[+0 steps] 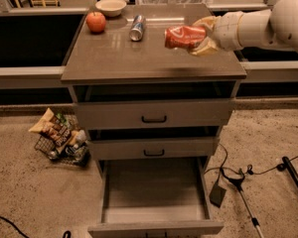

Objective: Pick coke can from bottom drawer and place on counter

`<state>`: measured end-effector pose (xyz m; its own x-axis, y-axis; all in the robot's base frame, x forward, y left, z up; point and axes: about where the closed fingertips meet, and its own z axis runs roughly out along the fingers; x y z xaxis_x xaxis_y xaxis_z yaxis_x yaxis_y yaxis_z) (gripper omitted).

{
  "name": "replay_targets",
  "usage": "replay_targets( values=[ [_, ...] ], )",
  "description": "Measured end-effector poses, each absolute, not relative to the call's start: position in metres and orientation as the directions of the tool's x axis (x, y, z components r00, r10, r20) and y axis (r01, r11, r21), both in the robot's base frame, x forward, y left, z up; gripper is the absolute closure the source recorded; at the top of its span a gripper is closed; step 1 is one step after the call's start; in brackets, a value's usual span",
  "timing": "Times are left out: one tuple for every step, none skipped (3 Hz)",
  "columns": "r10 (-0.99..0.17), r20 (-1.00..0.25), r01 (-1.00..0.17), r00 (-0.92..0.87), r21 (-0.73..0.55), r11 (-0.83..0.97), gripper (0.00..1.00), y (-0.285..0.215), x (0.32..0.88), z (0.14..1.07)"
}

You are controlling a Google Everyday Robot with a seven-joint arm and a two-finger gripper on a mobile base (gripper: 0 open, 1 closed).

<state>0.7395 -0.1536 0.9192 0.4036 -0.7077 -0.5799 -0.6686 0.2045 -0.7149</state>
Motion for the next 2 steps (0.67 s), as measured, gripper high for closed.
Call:
replay_targets(
  values=[
    [-0.676, -0.656, -0.655, 0.335, -0.678, 0.334, 1.00, -0.174, 0.774, 0.922],
    [-0.632, -0.717, -0.643, 0.295, -0.638, 0.424, 1.00, -0.191, 0.801, 0.920]
  ],
)
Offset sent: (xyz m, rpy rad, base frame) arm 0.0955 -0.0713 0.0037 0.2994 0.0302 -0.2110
